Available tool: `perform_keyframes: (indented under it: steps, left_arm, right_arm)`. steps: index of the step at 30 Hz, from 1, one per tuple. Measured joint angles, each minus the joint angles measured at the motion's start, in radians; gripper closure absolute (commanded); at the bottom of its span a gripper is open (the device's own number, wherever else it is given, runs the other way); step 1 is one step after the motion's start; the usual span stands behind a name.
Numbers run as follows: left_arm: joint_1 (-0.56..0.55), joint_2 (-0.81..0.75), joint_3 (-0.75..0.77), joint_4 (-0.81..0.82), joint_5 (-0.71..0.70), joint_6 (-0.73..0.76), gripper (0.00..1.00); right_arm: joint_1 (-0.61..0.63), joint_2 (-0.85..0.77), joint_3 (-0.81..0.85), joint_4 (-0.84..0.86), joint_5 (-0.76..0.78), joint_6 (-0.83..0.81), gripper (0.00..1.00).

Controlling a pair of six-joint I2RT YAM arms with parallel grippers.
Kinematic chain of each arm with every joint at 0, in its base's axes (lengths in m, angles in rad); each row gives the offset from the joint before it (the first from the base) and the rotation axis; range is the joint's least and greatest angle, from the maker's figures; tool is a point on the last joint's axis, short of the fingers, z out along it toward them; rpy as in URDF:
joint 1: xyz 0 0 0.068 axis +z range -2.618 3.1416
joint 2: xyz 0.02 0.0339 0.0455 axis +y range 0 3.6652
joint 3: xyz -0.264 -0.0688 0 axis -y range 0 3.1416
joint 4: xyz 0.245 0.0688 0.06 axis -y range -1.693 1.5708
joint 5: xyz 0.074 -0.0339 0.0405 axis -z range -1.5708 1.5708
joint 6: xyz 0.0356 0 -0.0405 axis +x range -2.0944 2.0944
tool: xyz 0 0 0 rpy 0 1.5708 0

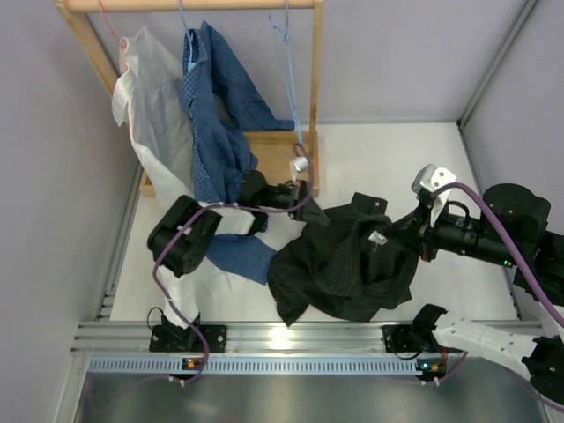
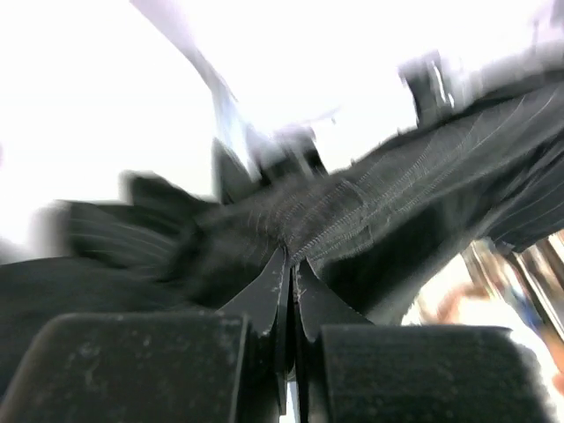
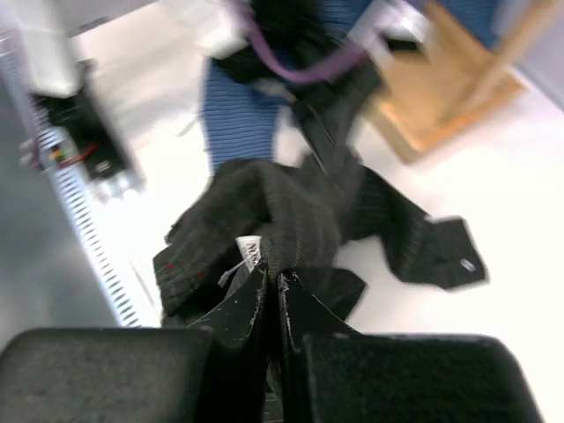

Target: Place the shirt on the hanger

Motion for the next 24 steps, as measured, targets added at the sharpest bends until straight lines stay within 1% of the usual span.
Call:
perform_keyframes:
  steps: [2,3,4,5,6,7,10,12,15,18,20,22,24]
  left_arm:
    - [0.110,-0.074,-0.067,-0.005,-0.063,0.029,1.00]
    - [0.165,-0.136,-0.107,-0.025,-0.098,0.074,1.00]
    - [0.213,-0.216,-0.134,-0.087,-0.145,0.136,1.00]
    - [0.238,-0.307,-0.137,-0.200,-0.209,0.246,1.00]
    - [0.233,-0.404,-0.123,-0.330,-0.297,0.365,1.00]
    - [0.208,-0.496,-0.096,-0.487,-0.417,0.477,1.00]
    - [0.084,-0.714,0.031,-0.838,-0.681,0.730,1.00]
    - [0.032,-0.834,0.106,-1.017,-0.834,0.830,1.00]
    - [0.009,-0.996,0.177,-1.246,-1.096,0.925,1.00]
    - [-0.019,-1.105,0.224,-1.423,-1.261,0.977,1.00]
    - [-0.031,-1.152,0.274,-1.536,-1.326,1.003,1.00]
    - [-0.034,-1.177,0.345,-1.620,-1.352,1.028,1.00]
    - [-0.037,-1.177,0.430,-1.689,-1.337,1.050,1.00]
  right_arm:
    - [0.000,0.017,0.032,0.000,0.115,0.026,1.00]
    - [0.000,0.029,0.051,0.001,0.168,0.034,1.00]
    - [0.000,0.046,0.069,0.002,0.215,0.044,1.00]
    - [0.000,0.067,0.090,0.003,0.249,0.048,1.00]
    - [0.000,0.091,0.116,0.008,0.276,0.050,1.00]
    - [0.000,0.111,0.139,0.016,0.292,0.050,1.00]
    - [0.000,0.208,0.262,0.038,0.342,0.040,1.00]
    - [0.000,0.269,0.352,0.050,0.359,0.030,1.00]
    - [0.000,0.354,0.476,0.089,0.360,0.010,1.00]
    - [0.000,0.419,0.578,0.113,0.354,-0.009,1.00]
    - [0.000,0.431,0.610,0.131,0.335,-0.014,1.00]
    - [0.000,0.429,0.621,0.153,0.299,-0.014,1.00]
    - [0.003,0.423,0.626,0.177,0.245,-0.013,1.00]
